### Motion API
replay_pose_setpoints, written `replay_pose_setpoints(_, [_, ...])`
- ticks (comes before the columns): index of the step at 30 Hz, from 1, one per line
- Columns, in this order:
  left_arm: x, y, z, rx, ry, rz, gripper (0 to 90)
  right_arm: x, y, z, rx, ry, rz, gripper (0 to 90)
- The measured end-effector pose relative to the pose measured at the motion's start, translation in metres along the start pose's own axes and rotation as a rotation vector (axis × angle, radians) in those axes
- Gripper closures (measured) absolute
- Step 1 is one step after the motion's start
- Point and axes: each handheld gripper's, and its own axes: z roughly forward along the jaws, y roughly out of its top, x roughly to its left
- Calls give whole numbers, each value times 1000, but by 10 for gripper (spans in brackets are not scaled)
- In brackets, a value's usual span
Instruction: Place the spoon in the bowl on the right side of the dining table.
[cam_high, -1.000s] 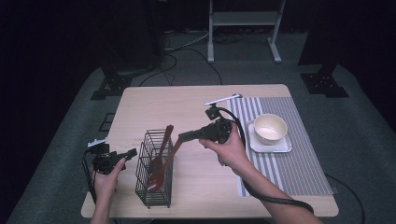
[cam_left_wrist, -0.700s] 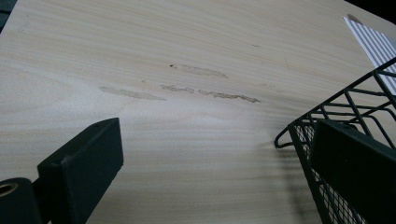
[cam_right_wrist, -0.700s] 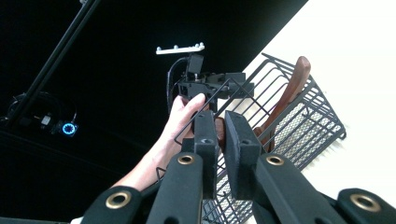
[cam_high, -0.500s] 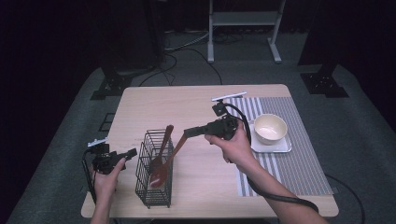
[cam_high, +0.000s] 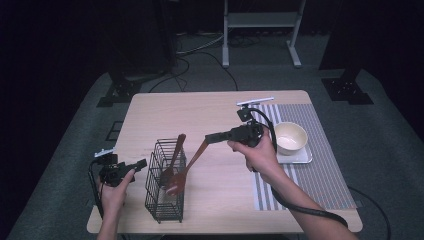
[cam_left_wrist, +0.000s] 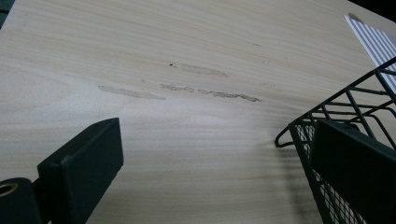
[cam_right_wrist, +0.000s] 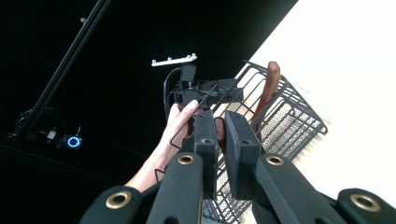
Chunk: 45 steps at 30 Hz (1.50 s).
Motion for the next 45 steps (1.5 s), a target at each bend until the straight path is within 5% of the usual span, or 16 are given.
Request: replay_pose_setpoints(45, [0, -1, 1, 1, 7, 0, 20, -29, -7, -52, -58, -28, 73, 838])
